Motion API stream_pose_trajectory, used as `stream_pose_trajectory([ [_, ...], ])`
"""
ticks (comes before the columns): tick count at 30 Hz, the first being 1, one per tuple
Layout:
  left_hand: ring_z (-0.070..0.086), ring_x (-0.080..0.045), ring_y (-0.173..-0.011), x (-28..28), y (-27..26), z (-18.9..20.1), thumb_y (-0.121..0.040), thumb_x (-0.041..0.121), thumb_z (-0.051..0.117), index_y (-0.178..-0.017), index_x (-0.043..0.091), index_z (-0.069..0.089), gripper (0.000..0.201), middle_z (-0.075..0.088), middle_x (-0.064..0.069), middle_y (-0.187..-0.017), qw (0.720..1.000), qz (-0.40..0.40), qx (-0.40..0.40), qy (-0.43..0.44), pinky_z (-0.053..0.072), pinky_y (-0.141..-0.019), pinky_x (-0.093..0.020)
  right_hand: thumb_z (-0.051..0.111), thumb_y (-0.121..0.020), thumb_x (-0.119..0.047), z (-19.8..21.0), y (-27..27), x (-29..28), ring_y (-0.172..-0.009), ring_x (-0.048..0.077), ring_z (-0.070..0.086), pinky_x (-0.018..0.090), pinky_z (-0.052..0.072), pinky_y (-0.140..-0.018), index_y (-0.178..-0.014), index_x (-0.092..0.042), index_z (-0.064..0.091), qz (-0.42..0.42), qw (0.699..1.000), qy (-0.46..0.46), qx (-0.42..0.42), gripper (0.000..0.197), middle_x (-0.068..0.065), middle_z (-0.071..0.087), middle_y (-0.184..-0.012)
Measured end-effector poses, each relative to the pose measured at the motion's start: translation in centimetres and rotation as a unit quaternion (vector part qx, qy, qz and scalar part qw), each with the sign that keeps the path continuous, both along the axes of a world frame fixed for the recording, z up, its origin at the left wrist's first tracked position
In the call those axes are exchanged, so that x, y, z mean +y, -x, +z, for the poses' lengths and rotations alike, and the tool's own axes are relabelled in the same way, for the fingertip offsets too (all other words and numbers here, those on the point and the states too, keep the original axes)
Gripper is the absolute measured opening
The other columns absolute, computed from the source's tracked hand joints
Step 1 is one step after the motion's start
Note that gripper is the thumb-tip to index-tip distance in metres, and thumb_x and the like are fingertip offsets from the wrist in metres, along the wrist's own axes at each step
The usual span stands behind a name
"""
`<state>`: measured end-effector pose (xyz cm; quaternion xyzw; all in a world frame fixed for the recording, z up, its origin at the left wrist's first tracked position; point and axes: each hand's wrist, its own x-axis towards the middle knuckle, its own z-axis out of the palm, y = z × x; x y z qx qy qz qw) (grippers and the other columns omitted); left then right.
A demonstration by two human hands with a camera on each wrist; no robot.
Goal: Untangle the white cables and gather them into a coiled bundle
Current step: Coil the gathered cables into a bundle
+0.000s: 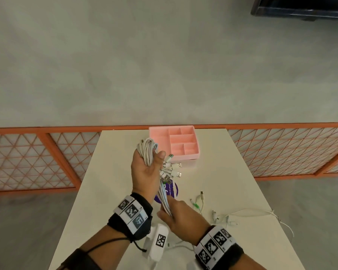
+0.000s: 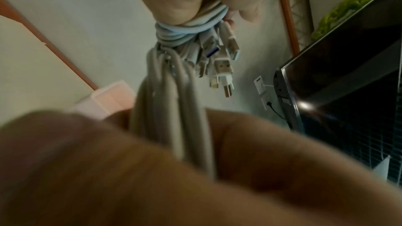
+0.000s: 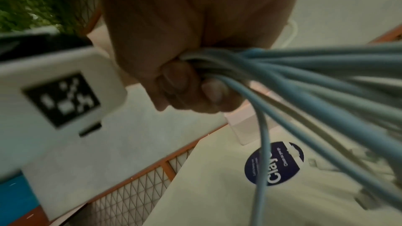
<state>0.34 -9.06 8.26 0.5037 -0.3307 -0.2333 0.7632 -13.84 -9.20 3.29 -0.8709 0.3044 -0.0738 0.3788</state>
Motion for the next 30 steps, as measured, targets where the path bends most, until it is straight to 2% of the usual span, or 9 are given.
stream_pose_trajectory([
  [3, 0.059, -0.012, -0.076, 0.2, 0.6, -0.7, -0.082, 0.036, 0.077, -0.112, 0.008, 0.054, 0.047, 0.06, 0.009, -0.08, 0.999, -0.008, -0.048, -0.018, 0.053, -0.076, -0.027, 0.054, -0.098, -0.031, 1.8, 0.4, -0.4, -0.061, 0.0, 0.046, 0.019, 0.036, -0.061, -0.08, -0.03, 0.042, 0.033, 0.998, -0.045, -0.004, 0.022, -0.012, 0.048, -0.072],
  [5, 0.059, -0.003, -0.074, 0.2, 1.1, -0.9, -0.083, 0.029, 0.078, -0.115, 0.015, 0.052, 0.044, 0.06, 0.017, -0.078, 0.995, -0.015, -0.091, -0.029, 0.052, -0.075, -0.018, 0.055, -0.098, -0.03, 3.0, 0.8, -0.8, -0.057, -0.001, 0.047, 0.016, 0.037, -0.058, -0.084, -0.02, 0.049, 0.039, 0.996, -0.085, 0.005, 0.019, -0.011, 0.049, -0.069],
  [9, 0.062, -0.019, -0.095, 0.2, 0.8, -2.1, -0.078, 0.055, 0.075, -0.135, 0.016, 0.04, 0.077, 0.062, 0.002, -0.102, 0.975, -0.08, -0.199, -0.064, 0.053, -0.091, -0.032, 0.059, -0.095, -0.021, 5.4, 1.6, -2.1, -0.051, -0.001, 0.048, 0.013, 0.038, -0.053, -0.092, -0.011, 0.055, 0.061, 0.993, -0.098, 0.009, 0.011, -0.01, 0.052, -0.069],
  [13, 0.047, -0.015, -0.128, 0.2, -0.4, -2.8, -0.079, 0.074, 0.06, -0.141, 0.008, 0.036, 0.094, 0.05, -0.004, -0.135, 0.92, -0.124, -0.356, -0.106, 0.039, -0.111, -0.03, 0.065, -0.091, -0.024, 7.4, 2.2, -3.2, -0.061, -0.002, 0.055, 0.017, 0.044, -0.061, -0.107, -0.017, 0.059, 0.079, 0.993, -0.066, 0.059, 0.018, -0.007, 0.061, -0.081],
  [17, 0.05, -0.022, -0.115, 0.7, -1.5, -2.0, -0.074, 0.086, 0.05, -0.132, 0.005, 0.037, 0.1, 0.051, -0.008, -0.126, 0.849, -0.183, -0.474, -0.143, 0.044, -0.097, -0.036, 0.067, -0.089, -0.023, 9.8, 2.8, -4.2, -0.064, -0.002, 0.056, 0.013, 0.041, -0.06, -0.097, -0.019, 0.064, 0.095, 0.993, 0.003, 0.07, 0.009, -0.012, 0.06, -0.074],
  [20, 0.05, -0.015, -0.107, 1.5, -1.3, -1.0, -0.053, 0.085, 0.07, -0.124, 0.02, 0.031, 0.103, 0.049, 0.004, -0.119, 0.795, -0.224, -0.499, -0.261, 0.047, -0.089, -0.032, 0.071, -0.085, -0.022, 11.4, 3.2, -5.3, -0.064, 0.003, 0.059, 0.018, 0.046, -0.058, -0.091, -0.021, 0.066, 0.08, 0.995, 0.021, 0.055, 0.008, -0.01, 0.065, -0.075],
  [24, 0.055, -0.013, -0.101, 1.8, -0.8, -1.0, -0.071, 0.061, 0.077, -0.122, 0.025, 0.035, 0.075, 0.052, 0.009, -0.114, 0.779, -0.21, -0.517, -0.286, 0.049, -0.082, -0.028, 0.075, -0.085, -0.029, 12.4, 3.5, -6.3, -0.077, 0.011, 0.063, 0.032, 0.052, -0.073, -0.097, -0.019, 0.069, 0.088, 0.992, 0.055, 0.074, 0.017, -0.006, 0.07, -0.086],
  [27, 0.062, -0.014, -0.084, 2.0, -0.2, -0.5, -0.085, 0.042, 0.066, -0.111, 0.03, 0.042, 0.037, 0.057, 0.01, -0.101, 0.796, -0.236, -0.479, -0.285, 0.054, -0.073, -0.037, 0.077, -0.084, -0.029, 12.4, 3.6, -7.3, -0.077, 0.013, 0.065, 0.032, 0.054, -0.073, -0.095, -0.018, 0.069, 0.08, 0.994, 0.039, 0.055, 0.018, -0.004, 0.071, -0.086],
  [30, 0.062, -0.017, -0.072, 2.1, 0.0, -0.2, -0.085, 0.027, 0.058, -0.105, 0.025, 0.05, 0.022, 0.061, 0.003, -0.087, 0.814, -0.292, -0.411, -0.289, 0.055, -0.068, -0.043, 0.072, -0.083, -0.016, 12.2, 3.7, -8.2, -0.071, 0.014, 0.061, 0.032, 0.052, -0.067, -0.092, -0.019, 0.063, 0.091, 0.99, 0.087, 0.055, 0.013, -0.005, 0.067, -0.081],
])
